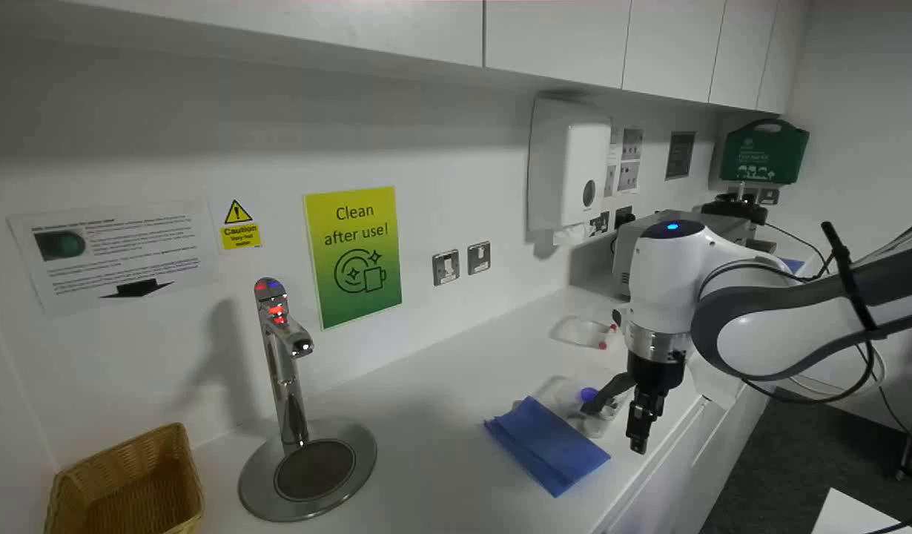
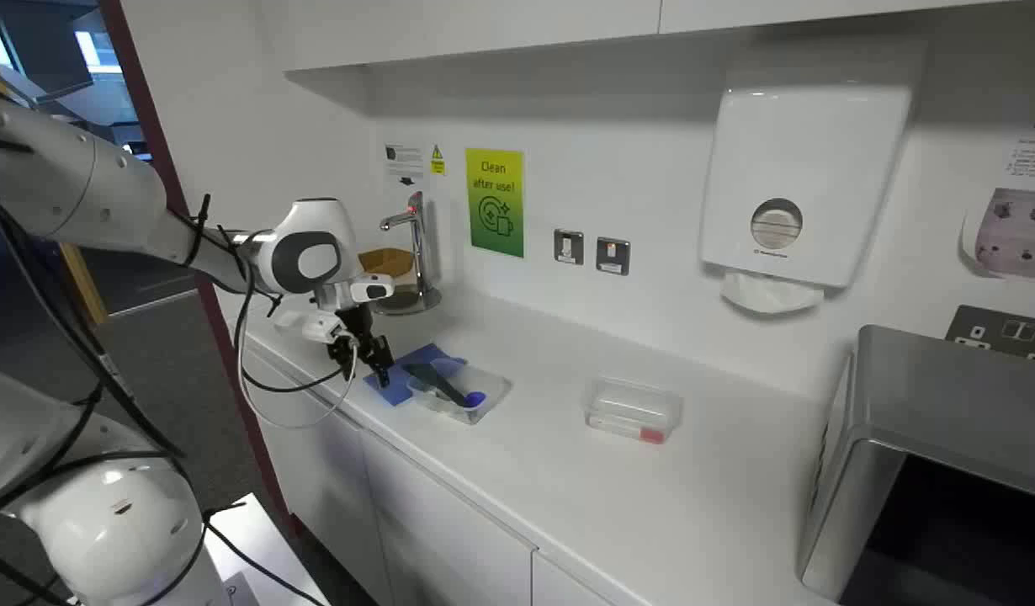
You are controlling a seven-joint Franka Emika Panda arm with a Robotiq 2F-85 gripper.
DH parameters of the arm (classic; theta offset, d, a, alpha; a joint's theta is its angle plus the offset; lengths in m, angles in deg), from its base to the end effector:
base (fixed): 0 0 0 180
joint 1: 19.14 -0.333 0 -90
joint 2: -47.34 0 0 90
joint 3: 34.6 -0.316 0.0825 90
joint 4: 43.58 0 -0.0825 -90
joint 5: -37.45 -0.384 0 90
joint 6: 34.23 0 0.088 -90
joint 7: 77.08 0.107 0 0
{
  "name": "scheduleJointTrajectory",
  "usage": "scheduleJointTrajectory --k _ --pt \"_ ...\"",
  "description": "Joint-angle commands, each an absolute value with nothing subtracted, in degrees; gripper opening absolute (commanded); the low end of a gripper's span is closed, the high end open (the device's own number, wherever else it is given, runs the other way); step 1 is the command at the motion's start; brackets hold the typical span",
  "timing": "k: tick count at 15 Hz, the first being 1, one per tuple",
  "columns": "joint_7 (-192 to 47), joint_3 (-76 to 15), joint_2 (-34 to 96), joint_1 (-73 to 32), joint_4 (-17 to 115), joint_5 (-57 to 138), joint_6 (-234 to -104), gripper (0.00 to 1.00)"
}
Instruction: Remove the black object from the clear bowl and put it on the countertop
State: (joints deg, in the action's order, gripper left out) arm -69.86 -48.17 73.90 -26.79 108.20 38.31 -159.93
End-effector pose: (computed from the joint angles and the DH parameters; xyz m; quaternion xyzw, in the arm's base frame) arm 0.3588 0.1350 0.3877 0.9918 0.1139 0.0121 0.0574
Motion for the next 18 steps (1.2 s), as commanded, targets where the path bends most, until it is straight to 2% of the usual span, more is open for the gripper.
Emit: scheduleJointTrajectory --k 1,6,10,18 --pt "-69.5 -47.4 73.7 -27.6 108.1 38.7 -159.8 1.0" --pt "-71.1 -47.1 74.2 -27.9 108.2 39.0 -160.2 1.0" --pt "-73.3 -47.8 76.1 -26.7 107.6 46.9 -160.0 1.0" --pt "-90.2 -44.9 79.0 -30.1 105.9 55.9 -161.7 1.0"
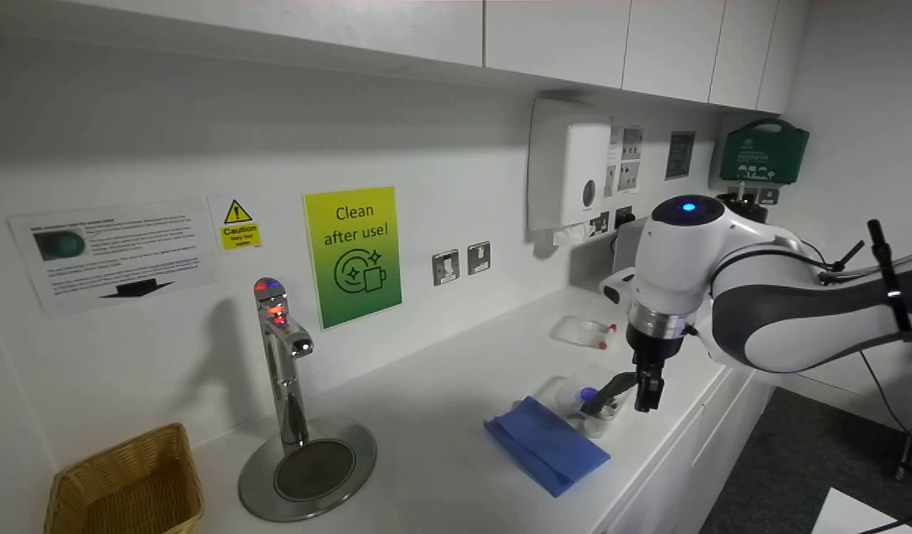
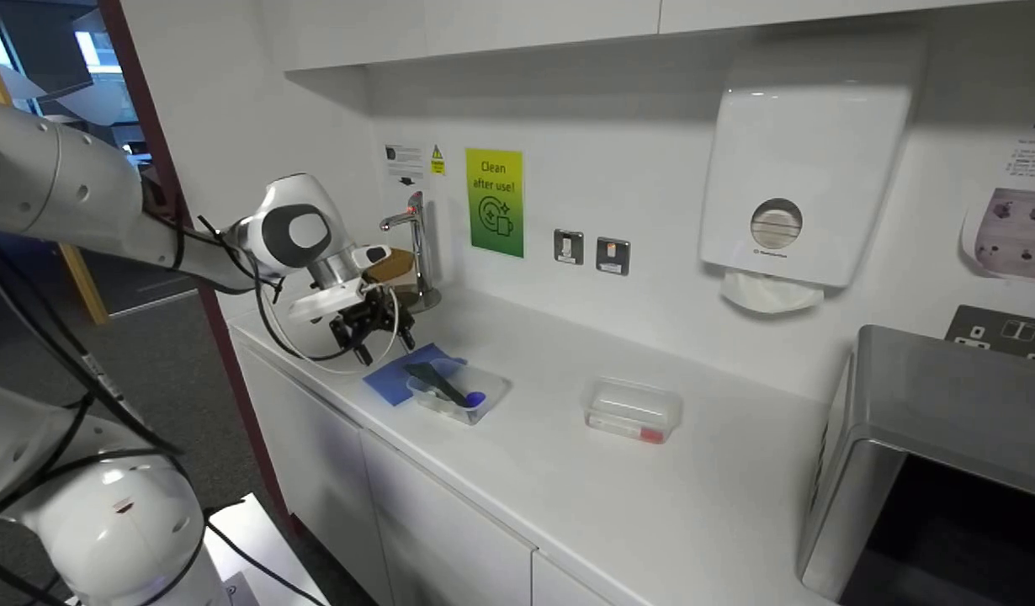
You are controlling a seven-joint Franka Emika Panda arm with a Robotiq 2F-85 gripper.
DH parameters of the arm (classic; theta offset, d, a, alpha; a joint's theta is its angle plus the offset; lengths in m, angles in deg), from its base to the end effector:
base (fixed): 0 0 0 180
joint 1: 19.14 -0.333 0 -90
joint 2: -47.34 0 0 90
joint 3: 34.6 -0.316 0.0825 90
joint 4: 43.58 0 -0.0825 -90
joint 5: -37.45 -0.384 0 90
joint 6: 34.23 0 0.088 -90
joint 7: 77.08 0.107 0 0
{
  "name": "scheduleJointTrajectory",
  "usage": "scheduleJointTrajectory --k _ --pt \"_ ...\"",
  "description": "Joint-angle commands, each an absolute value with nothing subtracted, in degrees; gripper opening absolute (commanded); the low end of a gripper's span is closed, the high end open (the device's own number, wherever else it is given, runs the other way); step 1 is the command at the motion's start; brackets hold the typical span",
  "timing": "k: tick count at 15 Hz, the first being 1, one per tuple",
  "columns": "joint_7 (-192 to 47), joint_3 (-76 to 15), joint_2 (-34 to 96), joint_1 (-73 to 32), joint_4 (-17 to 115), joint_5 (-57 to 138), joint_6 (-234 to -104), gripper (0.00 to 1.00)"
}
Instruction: Remove the black object from the clear bowl and put it on the countertop
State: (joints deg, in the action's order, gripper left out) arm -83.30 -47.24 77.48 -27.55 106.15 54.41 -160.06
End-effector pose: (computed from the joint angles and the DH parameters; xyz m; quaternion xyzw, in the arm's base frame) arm 0.3661 0.1293 0.4308 0.9368 0.2979 0.0642 0.1716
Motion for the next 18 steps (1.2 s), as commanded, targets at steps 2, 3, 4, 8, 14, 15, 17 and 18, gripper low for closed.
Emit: scheduleJointTrajectory --k 2,3,4,8,14,15,17,18 --pt "-96.2 -43.0 78.5 -31.8 105.9 54.8 -163.2 1.0" --pt "-99.4 -41.8 78.3 -32.8 106.0 54.0 -164.3 1.0" --pt "-102.7 -40.4 78.1 -33.8 106.3 53.1 -165.3 1.0" --pt "-114.0 -36.2 78.0 -36.1 106.2 51.4 -164.8 1.0" --pt "-124.5 -35.4 78.0 -35.1 106.3 52.1 -161.6 1.0" --pt "-125.2 -35.7 78.0 -34.7 106.3 52.8 -161.2 1.0" --pt "-125.6 -36.3 77.9 -33.6 106.3 54.7 -160.6 1.0" --pt "-125.7 -36.4 77.9 -33.2 106.3 55.3 -160.4 1.0"
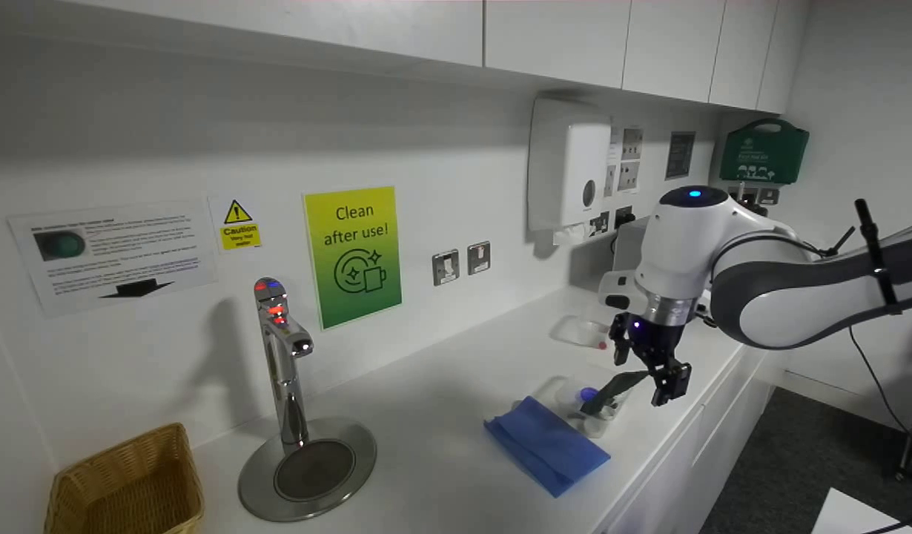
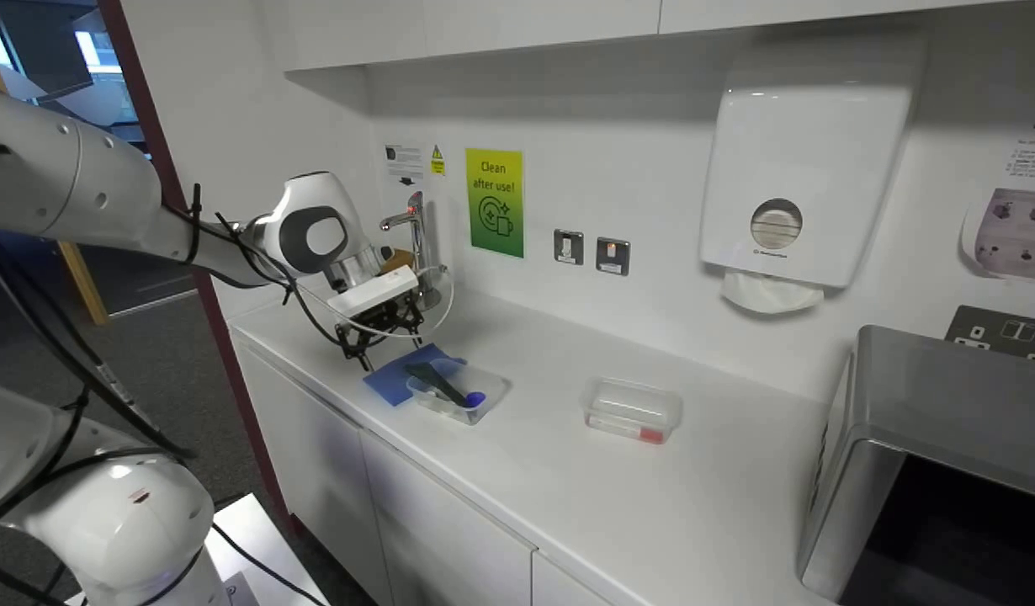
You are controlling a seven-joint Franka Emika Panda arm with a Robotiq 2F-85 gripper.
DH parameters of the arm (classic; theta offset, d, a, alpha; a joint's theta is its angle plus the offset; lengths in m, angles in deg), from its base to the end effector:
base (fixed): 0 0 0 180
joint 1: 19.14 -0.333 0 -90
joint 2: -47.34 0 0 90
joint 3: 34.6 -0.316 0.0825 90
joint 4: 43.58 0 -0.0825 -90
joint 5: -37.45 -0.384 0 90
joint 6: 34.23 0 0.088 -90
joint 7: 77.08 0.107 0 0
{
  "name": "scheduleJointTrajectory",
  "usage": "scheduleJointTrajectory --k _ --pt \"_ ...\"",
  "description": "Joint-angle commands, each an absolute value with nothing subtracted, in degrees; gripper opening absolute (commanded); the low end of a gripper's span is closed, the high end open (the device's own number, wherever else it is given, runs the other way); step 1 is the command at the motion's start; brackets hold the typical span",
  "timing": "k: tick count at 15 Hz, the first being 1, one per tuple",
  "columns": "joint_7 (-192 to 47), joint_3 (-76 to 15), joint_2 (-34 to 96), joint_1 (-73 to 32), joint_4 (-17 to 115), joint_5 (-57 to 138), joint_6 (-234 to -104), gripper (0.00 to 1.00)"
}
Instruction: Remove the black object from the clear bowl and put it on the countertop
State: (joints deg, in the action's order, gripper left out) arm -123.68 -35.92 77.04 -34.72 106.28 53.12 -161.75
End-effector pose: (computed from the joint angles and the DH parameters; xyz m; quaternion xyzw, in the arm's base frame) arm 0.3757 0.1053 0.4330 0.8009 0.5835 0.0303 0.1311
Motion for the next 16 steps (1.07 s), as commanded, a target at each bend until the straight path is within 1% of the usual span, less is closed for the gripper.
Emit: scheduleJointTrajectory --k 1,6,10,11,16 --pt "-125.4 -36.5 77.7 -32.7 106.4 56.2 -160.8 1.0" --pt "-122.6 -37.3 77.1 -29.9 106.9 62.0 -163.5 1.0" --pt "-112.1 -39.4 75.4 -27.4 107.2 65.8 -170.3 1.0" --pt "-116.9 -37.8 75.9 -29.1 106.7 63.9 -167.2 1.0" --pt "-113.2 -38.6 74.8 -28.8 106.7 64.3 -168.4 1.0"
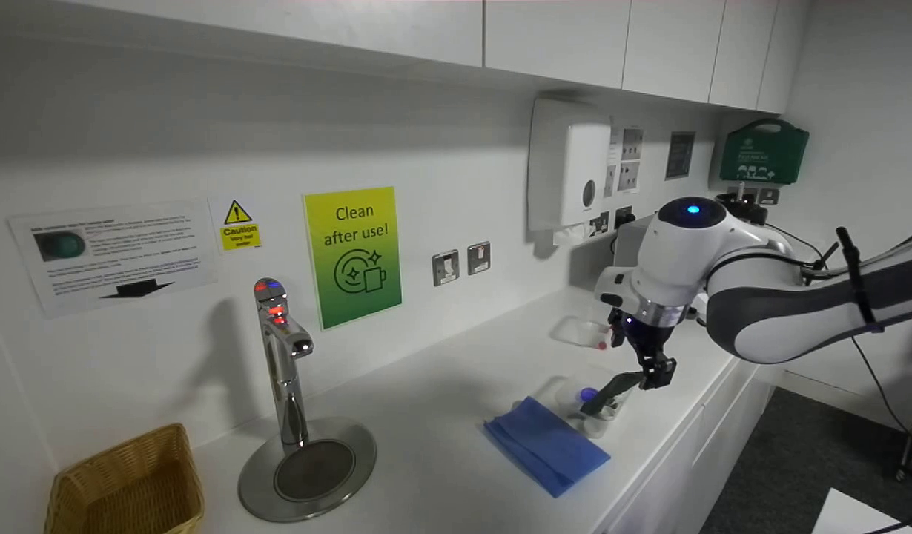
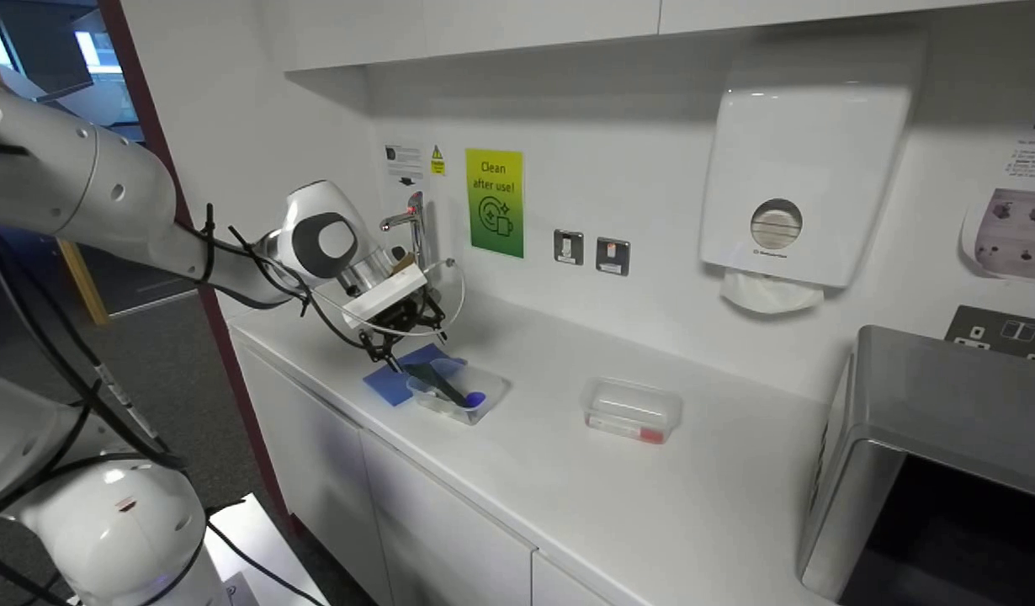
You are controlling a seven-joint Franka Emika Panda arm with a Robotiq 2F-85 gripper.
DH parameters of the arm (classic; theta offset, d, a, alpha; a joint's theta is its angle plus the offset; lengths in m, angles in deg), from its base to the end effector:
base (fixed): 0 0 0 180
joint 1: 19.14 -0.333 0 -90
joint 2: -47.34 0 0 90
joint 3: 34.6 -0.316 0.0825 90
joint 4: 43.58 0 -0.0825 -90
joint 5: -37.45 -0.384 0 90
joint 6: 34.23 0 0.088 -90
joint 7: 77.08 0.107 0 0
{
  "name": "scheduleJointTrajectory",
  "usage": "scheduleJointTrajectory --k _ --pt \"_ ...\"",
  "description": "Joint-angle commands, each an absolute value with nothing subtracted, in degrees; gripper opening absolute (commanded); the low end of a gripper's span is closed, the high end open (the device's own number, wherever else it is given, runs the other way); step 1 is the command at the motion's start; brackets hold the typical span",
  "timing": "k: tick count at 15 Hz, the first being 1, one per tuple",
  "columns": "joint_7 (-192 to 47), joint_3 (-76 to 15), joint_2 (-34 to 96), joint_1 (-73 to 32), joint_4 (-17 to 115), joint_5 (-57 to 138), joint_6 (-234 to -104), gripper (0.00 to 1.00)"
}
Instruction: Remove the black object from the clear bowl and put it on the countertop
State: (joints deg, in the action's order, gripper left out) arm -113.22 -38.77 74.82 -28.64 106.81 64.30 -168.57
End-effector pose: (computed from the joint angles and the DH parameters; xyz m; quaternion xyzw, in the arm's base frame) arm 0.3932 0.0885 0.4257 0.8155 0.5359 0.0527 0.2122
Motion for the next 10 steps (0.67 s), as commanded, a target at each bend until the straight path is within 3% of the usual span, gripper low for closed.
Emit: scheduleJointTrajectory --k 1,10 --pt "-113.2 -38.6 74.8 -28.8 106.7 64.3 -168.4 1.0" --pt "-114.8 -39.1 70.8 -28.3 105.2 66.2 -168.1 1.0"
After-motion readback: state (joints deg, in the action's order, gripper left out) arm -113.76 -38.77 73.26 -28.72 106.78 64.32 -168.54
